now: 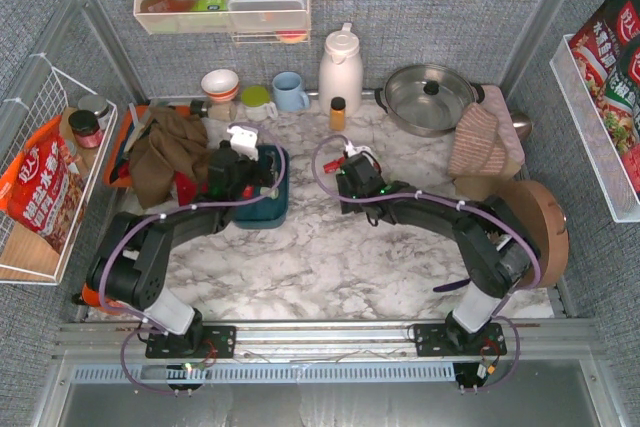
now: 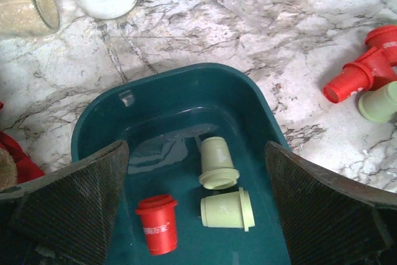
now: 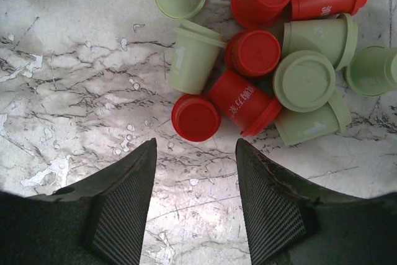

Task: Mix the coffee capsules in the storage basket

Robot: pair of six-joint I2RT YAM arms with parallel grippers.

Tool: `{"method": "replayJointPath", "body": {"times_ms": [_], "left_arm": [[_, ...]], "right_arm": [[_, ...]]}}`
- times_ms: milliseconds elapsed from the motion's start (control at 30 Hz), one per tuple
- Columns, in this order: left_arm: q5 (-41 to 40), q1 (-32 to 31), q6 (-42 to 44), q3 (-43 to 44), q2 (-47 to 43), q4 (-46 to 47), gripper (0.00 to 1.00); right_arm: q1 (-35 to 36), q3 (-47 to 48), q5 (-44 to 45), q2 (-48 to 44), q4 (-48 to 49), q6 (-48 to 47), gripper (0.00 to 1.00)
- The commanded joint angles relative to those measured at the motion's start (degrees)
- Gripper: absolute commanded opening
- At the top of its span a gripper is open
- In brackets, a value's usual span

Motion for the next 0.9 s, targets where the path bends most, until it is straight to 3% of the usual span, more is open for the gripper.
{"method": "replayJointPath", "body": {"times_ms": [0, 867], "left_arm": [[2.52, 0.01, 0.05, -0.27, -1.56, 3.07, 0.99], [6.52, -1.22, 0.84, -1.73, -4.44, 6.19, 0.99]], "right_arm": [[-0.28, 3.08, -0.67, 1.42, 0.13, -1.07, 0.57], [-1.87, 14.84, -1.47, 10.4, -14.36, 0.41, 0.43]]}}
